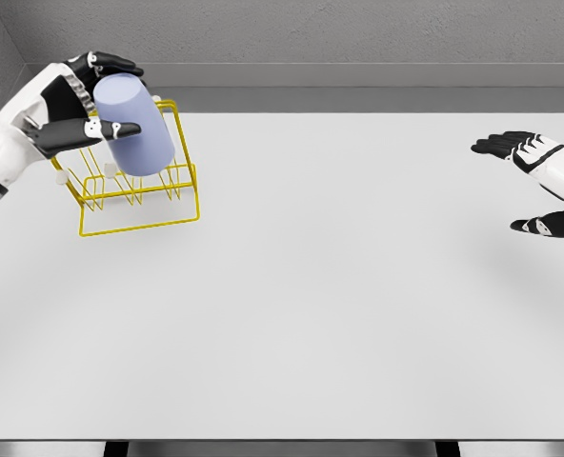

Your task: Place the cup on the cup holder with both arms

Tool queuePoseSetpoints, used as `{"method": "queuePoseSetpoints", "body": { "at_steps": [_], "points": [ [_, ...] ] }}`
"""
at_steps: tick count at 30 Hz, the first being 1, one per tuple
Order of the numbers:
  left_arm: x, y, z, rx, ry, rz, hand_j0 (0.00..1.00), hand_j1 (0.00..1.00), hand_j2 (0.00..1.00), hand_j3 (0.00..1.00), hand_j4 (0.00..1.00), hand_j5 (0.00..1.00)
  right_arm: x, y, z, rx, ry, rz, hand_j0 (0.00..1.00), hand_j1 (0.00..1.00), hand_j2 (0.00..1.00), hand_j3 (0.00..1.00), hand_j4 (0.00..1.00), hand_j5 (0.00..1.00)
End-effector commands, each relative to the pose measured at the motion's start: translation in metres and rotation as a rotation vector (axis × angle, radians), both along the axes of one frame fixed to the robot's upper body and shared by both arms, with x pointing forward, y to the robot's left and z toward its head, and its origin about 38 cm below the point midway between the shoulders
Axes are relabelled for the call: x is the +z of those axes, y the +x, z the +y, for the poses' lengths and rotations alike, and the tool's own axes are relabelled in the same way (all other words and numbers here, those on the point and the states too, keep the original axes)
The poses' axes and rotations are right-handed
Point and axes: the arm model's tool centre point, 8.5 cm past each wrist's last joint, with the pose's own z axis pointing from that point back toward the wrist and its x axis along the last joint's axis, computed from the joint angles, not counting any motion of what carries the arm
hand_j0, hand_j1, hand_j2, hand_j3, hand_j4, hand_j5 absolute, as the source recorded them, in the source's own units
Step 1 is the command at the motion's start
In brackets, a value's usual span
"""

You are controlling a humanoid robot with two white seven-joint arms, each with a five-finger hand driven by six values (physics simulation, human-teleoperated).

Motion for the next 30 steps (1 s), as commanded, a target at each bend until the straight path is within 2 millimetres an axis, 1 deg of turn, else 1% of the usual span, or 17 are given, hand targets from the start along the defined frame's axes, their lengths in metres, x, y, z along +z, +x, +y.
{"method": "queuePoseSetpoints", "body": {
  "at_steps": [1,6,9,15,16,17,18,19,30],
  "points": [
    [-0.002,0.002,0.001,0.007,-0.003,0.007,0.60,0.60,0.60,0.60,0.60,0.60,0.001,0.000,0.000,-0.001,0.006,0.001,1.00,1.00,1.00,1.00,1.00,1.00],
    [-0.005,0.003,0.001,0.009,-0.004,0.011,0.60,0.60,0.60,0.60,0.60,0.60,0.001,0.000,0.000,0.000,0.007,0.001,1.00,1.00,1.00,1.00,1.00,1.00],
    [-0.010,0.006,-0.004,0.006,-0.018,0.021,0.60,0.60,0.60,0.60,0.60,0.60,0.001,0.000,0.000,0.000,0.007,0.001,1.00,1.00,1.00,1.00,1.00,1.00],
    [-0.018,0.010,-0.005,0.018,-0.024,0.035,0.61,0.61,0.61,0.61,0.61,0.61,0.001,0.000,0.000,0.000,0.007,0.001,1.00,1.00,1.00,1.00,1.00,1.00],
    [-0.018,0.010,-0.006,0.015,-0.024,0.036,0.63,0.63,0.63,0.63,0.63,0.63,0.001,0.000,0.000,0.000,0.007,0.001,1.00,1.00,1.00,1.00,1.00,1.00],
    [-0.019,0.010,-0.006,0.014,-0.019,0.037,0.76,0.76,0.76,0.76,0.76,0.76,0.001,0.000,0.000,0.000,0.007,0.001,1.00,1.00,1.00,1.00,1.00,1.00],
    [-0.018,0.010,-0.006,0.014,-0.016,0.034,0.86,0.86,0.86,0.86,0.86,0.86,0.001,0.000,0.000,0.000,0.007,0.001,1.00,1.00,1.00,1.00,1.00,1.00],
    [-0.019,0.010,-0.006,0.013,-0.009,0.034,0.99,0.99,0.99,0.99,0.99,0.99,0.001,0.000,0.000,-0.001,0.006,0.001,1.00,1.00,1.00,1.00,1.00,1.00],
    [-0.008,0.012,-0.009,0.004,0.011,-0.010,1.00,1.00,1.00,1.00,1.00,1.00,0.001,0.000,0.000,0.000,0.007,0.001,1.00,1.00,1.00,1.00,1.00,1.00]
  ]
}}
